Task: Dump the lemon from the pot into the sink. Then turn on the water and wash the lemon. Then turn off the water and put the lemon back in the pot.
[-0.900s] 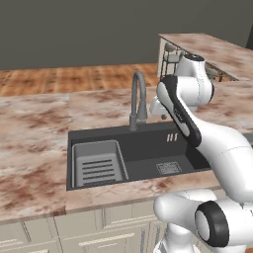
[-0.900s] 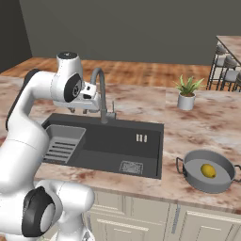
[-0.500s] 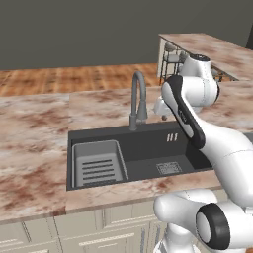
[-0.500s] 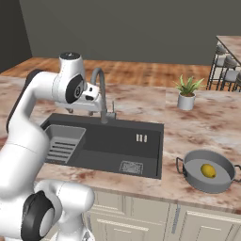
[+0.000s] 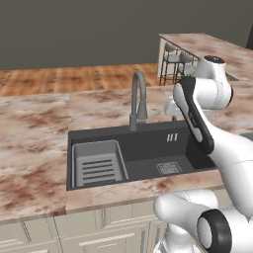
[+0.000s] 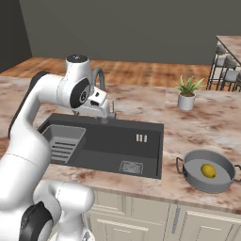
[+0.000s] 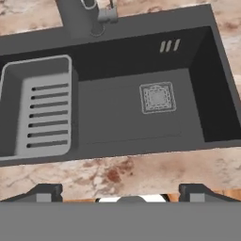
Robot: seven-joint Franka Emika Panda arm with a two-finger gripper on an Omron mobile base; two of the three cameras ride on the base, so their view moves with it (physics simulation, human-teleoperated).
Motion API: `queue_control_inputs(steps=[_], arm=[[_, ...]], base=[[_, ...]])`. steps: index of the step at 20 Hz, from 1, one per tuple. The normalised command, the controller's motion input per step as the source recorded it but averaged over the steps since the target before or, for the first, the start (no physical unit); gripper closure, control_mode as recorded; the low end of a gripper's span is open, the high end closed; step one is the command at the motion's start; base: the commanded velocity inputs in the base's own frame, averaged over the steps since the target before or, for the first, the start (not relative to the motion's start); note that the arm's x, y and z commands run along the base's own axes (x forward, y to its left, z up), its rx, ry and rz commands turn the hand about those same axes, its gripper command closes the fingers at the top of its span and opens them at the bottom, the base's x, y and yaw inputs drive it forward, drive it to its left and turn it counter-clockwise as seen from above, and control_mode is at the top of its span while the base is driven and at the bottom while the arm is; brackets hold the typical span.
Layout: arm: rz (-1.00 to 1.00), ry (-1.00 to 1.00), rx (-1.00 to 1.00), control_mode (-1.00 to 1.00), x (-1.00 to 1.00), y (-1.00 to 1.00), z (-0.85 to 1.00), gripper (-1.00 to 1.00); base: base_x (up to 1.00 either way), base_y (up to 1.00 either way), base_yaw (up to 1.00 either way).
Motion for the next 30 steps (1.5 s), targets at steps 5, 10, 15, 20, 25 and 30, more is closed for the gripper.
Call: queue_control_inputs(steps=[5,10,15,20,25,30], arm=[[-0.19,0.0,0.01,-1.0,-0.26,-0.29,-0.06,-1.0],[-0.22,0.0,0.0,-1.0,-0.26,-0.32,-0.15,-1.0],[-0.23,0.0,0.0,-1.0,-0.22,-0.33,-0.21,-1.0],[-0.19,0.0,0.0,-1.0,-0.23,-0.41,-0.2,-1.0],[-0.15,0.0,0.01,-1.0,-0.26,-0.48,-0.19,-1.0],[-0.15,0.0,0.03,-1.0,-0.25,-0.51,-0.17,-1.0]], base=[[0.0,0.0,0.0],[0.0,0.0,0.0],[0.0,0.0,0.0],[0.0,0.0,0.0],[0.0,0.0,0.0],[0.0,0.0,0.0]])
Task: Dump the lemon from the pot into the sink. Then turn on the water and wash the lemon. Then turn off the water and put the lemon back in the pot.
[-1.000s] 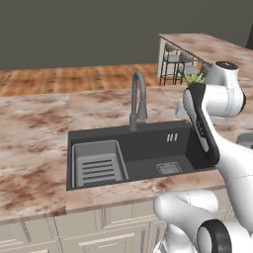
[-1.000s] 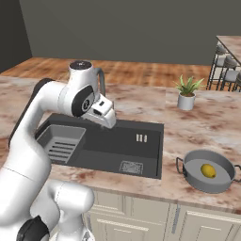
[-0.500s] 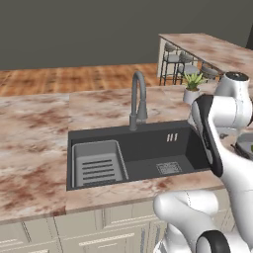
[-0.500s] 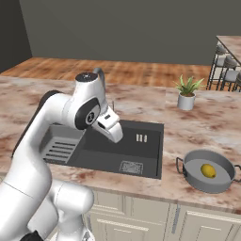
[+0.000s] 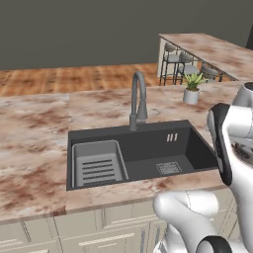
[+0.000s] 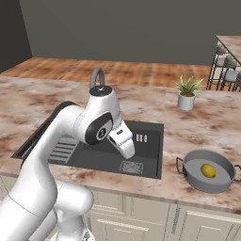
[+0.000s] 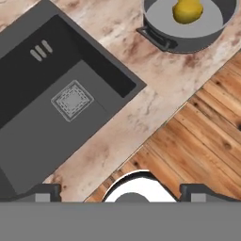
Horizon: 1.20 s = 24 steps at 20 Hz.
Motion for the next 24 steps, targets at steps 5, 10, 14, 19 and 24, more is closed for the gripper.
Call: queue_control_inputs(steps=[5,10,14,19,24], arm=[[-0.14,0.0,0.05,-1.0,-0.17,-0.5,-0.14,-1.0],[-0.11,0.0,0.07,-1.0,-0.16,-0.52,-0.12,-1.0],[-0.09,0.0,0.07,-1.0,-0.14,-0.54,-0.13,-1.0],[-0.1,0.0,0.06,-1.0,-0.09,-0.53,-0.16,-1.0],[-0.11,0.0,0.05,-1.0,-0.04,-0.51,-0.16,-1.0]], base=[[0.0,0.0,0.0],[0.0,0.0,0.0],[0.0,0.0,0.0],[0.0,0.0,0.0],[0.0,0.0,0.0]])
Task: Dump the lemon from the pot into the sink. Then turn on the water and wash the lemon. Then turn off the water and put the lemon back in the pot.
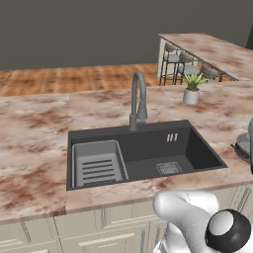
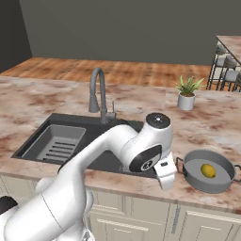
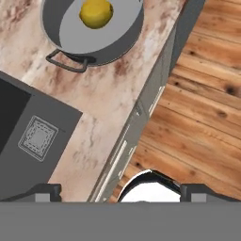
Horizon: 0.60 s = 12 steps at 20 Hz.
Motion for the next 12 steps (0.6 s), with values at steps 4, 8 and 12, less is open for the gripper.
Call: queue_control_inputs(steps=[4,8,12], arm=[[-0.1,0.0,0.07,-1.0,-0.03,-0.52,-0.15,-1.0],[-0.11,0.0,0.08,-1.0,0.0,-0.52,-0.16,-1.0],[-0.13,0.0,0.08,-1.0,0.0,-0.48,-0.19,-1.0]], base=[[0.0,0.0,0.0],[0.0,0.0,0.0],[0.0,0.0,0.0]])
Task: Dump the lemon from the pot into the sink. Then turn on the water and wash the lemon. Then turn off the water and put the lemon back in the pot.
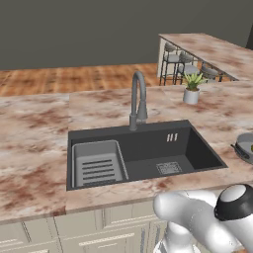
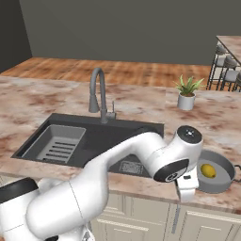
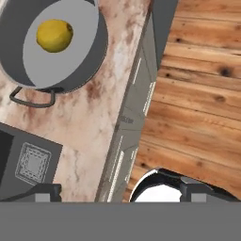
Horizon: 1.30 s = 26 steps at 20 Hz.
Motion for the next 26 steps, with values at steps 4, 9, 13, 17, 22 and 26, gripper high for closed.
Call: queue_control_inputs(steps=[4,9,13,17,22,26], arm=[[-0.14,0.0,0.07,-1.0,0.0,-0.47,-0.23,-1.0],[-0.1,0.0,0.08,-1.0,0.1,-0.46,-0.25,-1.0],[-0.04,0.0,0.07,-1.0,0.27,-0.38,-0.25,-1.0],[0.0,0.0,0.07,-1.0,0.4,-0.31,-0.23,-1.0],[0.0,0.0,0.05,-1.0,0.46,-0.25,-0.22,-1.0],[0.0,0.0,0.03,-1.0,0.41,-0.22,-0.25,-1.0]], base=[[0.0,0.0,0.0],[0.0,0.0,0.0],[0.0,0.0,0.0],[0.0,0.0,0.0],[0.0,0.0,0.0],[0.0,0.0,0.0]])
